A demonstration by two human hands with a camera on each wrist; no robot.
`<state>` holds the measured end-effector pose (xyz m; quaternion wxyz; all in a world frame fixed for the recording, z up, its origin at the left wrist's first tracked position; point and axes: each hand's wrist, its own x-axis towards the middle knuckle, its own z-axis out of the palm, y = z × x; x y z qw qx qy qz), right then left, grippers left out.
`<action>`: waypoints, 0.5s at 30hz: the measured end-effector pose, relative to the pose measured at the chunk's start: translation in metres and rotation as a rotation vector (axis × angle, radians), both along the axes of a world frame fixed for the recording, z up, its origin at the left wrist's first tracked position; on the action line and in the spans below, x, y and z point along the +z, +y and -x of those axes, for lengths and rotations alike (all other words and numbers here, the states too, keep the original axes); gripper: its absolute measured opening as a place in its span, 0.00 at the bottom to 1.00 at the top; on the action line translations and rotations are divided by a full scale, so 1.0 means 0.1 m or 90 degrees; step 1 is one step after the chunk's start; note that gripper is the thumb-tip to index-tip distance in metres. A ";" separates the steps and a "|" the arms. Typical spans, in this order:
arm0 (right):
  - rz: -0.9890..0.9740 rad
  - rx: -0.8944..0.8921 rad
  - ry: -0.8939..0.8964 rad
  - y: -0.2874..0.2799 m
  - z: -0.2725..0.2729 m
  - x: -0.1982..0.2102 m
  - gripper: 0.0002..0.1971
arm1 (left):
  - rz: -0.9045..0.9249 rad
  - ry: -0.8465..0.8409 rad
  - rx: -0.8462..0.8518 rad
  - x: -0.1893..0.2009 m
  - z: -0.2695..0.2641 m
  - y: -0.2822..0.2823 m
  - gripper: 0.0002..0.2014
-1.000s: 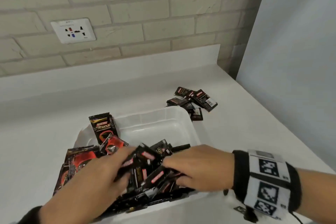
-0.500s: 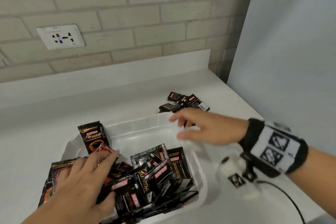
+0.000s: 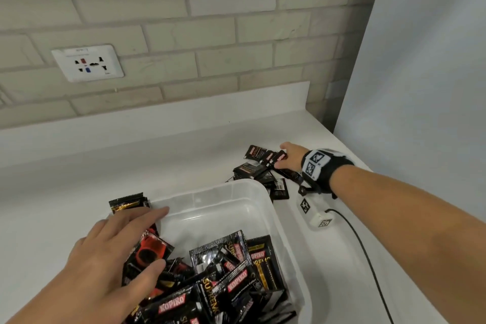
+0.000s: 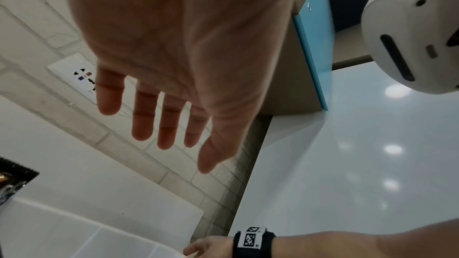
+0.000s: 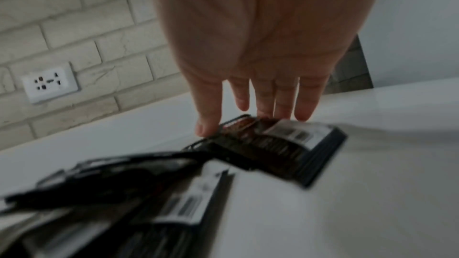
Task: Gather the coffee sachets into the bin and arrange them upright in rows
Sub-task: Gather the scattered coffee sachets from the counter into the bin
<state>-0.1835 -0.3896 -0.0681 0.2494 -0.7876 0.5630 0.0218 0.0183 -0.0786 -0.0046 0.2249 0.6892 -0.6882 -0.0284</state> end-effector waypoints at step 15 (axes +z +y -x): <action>-0.158 -0.057 -0.540 0.37 0.13 0.57 0.09 | -0.054 0.509 0.064 0.09 0.30 -0.86 0.17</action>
